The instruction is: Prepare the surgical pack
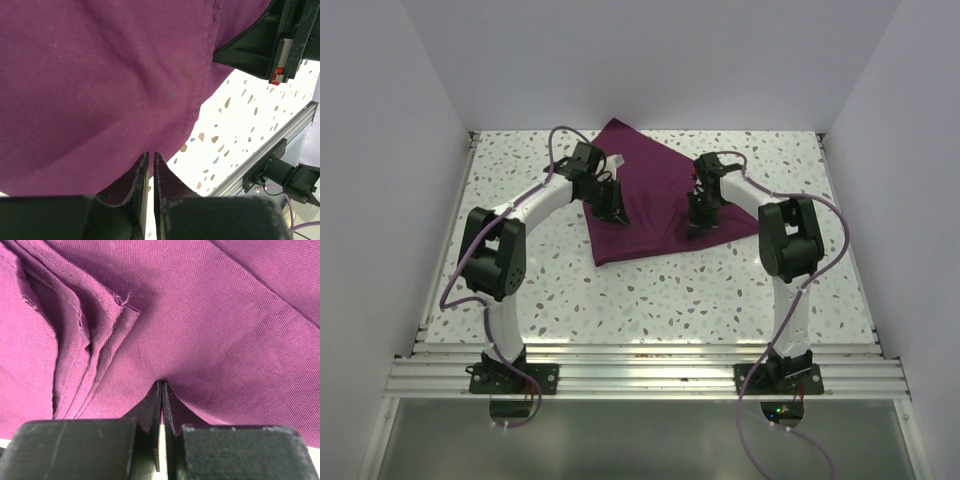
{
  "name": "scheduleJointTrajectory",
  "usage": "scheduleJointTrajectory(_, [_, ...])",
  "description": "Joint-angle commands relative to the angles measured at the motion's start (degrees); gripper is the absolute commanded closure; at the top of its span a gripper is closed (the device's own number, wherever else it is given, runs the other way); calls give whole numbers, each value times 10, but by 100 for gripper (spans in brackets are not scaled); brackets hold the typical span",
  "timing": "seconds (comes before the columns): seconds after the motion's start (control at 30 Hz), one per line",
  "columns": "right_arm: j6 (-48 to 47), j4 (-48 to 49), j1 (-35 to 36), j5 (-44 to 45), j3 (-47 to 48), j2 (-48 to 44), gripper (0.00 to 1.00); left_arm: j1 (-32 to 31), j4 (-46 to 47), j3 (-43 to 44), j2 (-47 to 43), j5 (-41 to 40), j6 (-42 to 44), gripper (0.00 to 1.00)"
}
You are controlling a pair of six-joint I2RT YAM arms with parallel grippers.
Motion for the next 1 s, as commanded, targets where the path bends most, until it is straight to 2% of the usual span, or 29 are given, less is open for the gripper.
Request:
scheduleJointTrajectory(0.0, [-12,-15,-4,51,19,-8,100,5,-5,-3,-18,3,19,89])
scheduleJointTrajectory(0.4, [-25,4,-70,60,-72,-62,100,10,2,-16,-17,7,22,89])
scheduleJointTrajectory(0.97, [-24,-5,-147,64,-5,-32,100,13,2,-29,-16,14,30,89])
